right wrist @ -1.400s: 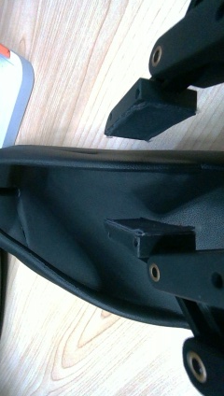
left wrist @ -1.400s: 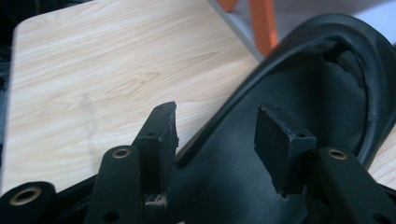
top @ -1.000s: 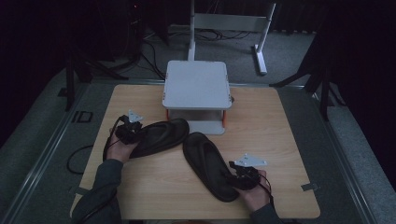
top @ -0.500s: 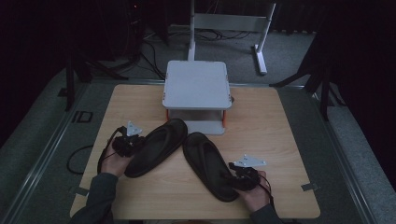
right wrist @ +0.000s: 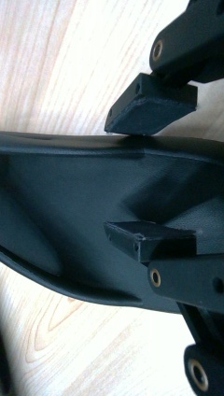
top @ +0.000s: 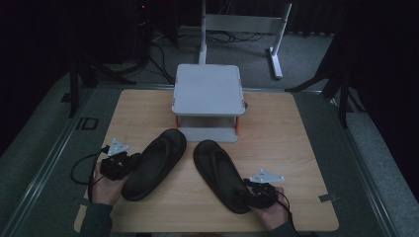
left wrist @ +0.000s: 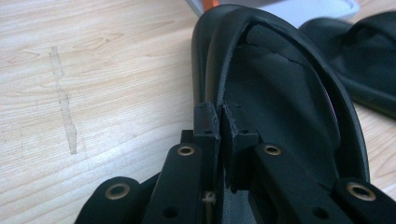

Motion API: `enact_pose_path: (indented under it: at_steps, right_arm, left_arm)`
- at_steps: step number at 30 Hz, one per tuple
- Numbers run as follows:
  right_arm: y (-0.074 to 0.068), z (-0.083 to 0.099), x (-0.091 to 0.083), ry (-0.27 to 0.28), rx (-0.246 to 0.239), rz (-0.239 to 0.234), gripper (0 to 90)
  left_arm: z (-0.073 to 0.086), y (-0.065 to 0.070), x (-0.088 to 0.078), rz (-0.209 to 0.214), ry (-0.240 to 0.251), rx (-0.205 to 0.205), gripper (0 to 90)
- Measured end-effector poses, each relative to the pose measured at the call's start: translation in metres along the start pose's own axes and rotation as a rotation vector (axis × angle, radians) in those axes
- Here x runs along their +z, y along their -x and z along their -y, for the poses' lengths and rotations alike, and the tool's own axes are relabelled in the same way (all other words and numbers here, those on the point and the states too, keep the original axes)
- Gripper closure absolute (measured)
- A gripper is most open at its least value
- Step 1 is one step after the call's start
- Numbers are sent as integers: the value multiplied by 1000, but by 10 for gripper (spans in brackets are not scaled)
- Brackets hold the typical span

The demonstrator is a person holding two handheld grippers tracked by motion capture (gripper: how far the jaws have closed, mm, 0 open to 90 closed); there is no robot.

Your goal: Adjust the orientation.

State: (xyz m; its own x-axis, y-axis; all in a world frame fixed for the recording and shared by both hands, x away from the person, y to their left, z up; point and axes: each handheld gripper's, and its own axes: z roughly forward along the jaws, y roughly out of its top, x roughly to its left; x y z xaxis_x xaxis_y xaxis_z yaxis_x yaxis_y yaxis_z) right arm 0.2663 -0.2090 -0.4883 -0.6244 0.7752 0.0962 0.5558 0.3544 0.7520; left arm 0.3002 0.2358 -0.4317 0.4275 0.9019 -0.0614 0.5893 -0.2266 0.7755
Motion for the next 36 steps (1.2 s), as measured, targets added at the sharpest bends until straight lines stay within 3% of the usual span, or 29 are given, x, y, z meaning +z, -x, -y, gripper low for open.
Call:
enact_pose_path:
  at_steps: [5,10,11,15,18,20,23,26,29,33,36]
  right_arm:
    - [-5,0,2,-10,-3,-32,455]
    - [-24,-3,8,-17,-40,-81,445]
    - [-35,-4,9,-23,-81,-97,414]
    - [-30,-2,-3,15,-74,-140,422]
    - [-18,2,-15,65,-54,-117,479]
    - [-9,2,-18,77,-31,-58,536]
    - [-1,0,-9,31,-8,16,585]
    - [-6,0,2,-13,-41,4,567]
    - [-14,-2,7,-12,-65,13,576]
    - [-20,-7,13,-4,-56,14,582]
    - [-35,-13,23,1,-73,-7,609]
  left_arm:
    - [-4,4,-12,1,29,-26,853]
    - [-9,10,-19,3,46,-26,853]
    - [-12,13,-22,3,51,-16,852]
    - [-16,19,-26,24,71,-21,853]
    - [-19,23,-27,32,74,-21,853]
    - [-21,26,-26,39,78,-21,852]
    - [-24,30,-24,48,77,-25,852]
    - [-28,35,-23,62,80,-28,852]
    - [-31,41,-21,74,81,-31,852]
    - [-35,48,-21,84,83,-31,852]
    - [-39,54,-21,101,91,-41,852]
